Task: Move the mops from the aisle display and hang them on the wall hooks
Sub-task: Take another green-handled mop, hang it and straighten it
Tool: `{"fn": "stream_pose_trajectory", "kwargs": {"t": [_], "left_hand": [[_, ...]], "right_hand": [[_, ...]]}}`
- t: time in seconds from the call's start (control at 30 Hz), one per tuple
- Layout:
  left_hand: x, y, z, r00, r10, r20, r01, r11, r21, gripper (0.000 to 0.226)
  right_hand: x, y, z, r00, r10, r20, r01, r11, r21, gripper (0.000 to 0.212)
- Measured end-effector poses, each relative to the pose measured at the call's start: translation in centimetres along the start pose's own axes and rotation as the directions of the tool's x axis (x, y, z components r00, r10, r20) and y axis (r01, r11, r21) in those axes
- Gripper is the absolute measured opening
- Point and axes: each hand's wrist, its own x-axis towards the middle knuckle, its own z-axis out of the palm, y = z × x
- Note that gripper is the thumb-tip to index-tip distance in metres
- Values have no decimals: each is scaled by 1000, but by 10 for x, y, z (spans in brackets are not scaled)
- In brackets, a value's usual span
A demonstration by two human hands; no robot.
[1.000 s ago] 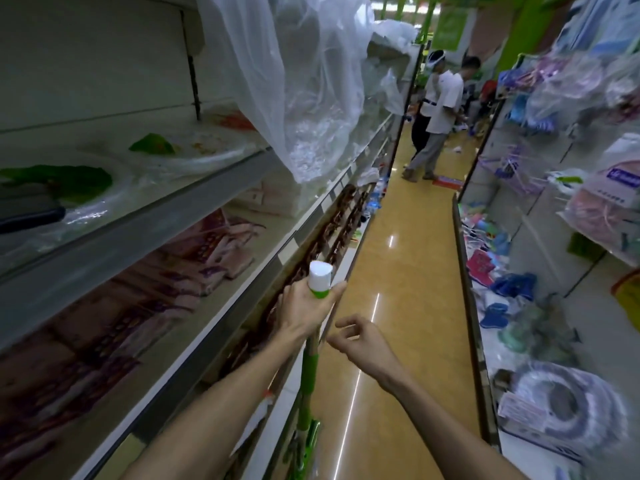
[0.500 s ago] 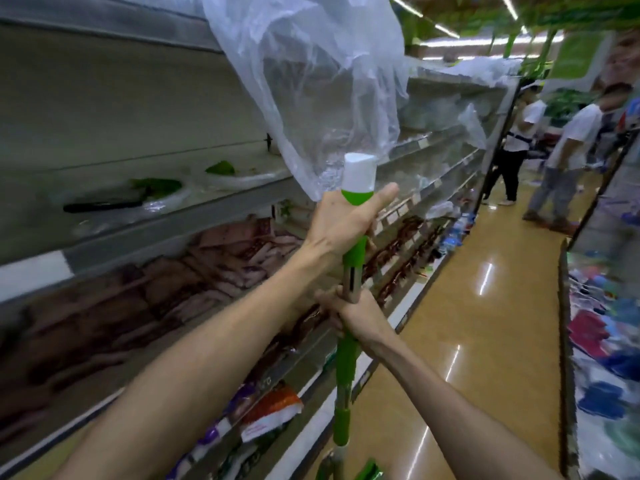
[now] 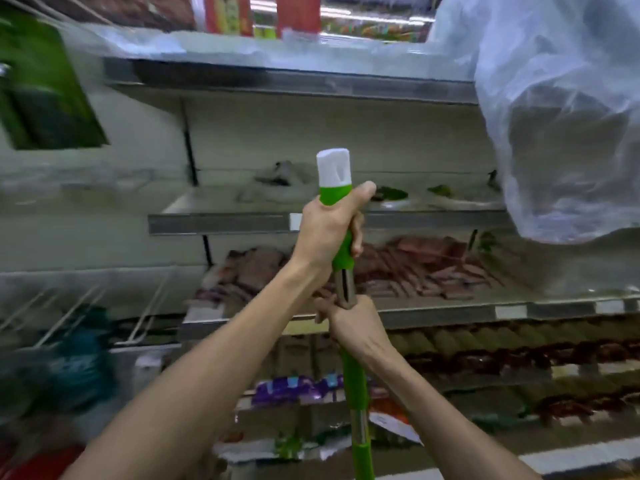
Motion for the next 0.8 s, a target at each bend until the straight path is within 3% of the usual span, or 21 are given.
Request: {"fn": "stream_pose_trajectory", "kwargs": {"t": [0.13,0.23,0.37,0.7,0.8], "left_hand": [[-37,50,-98,978,47,-203,-40,999,36,43],[-74,89,-171,934,64,-352,-48,997,52,40],[-139,142,-266,858,97,-504,-52,993,103,37],[-313,273,-469,641,269,-719,-64,952,299,29],[-359,308,-520,574,319,-754,-45,932,360,38]], "right_hand": [[-18,-34,100,975,-50,216,65,996,-62,31],[-41,-54,178,907,-104,409,128,991,-32,16],[-84,-80,285,808,-135,573,200,978,-51,18],[-215,-141,537,526,-235,817,347,937,47,33],[-253,-159,599,447,-248,860,370,926,74,38]]}}
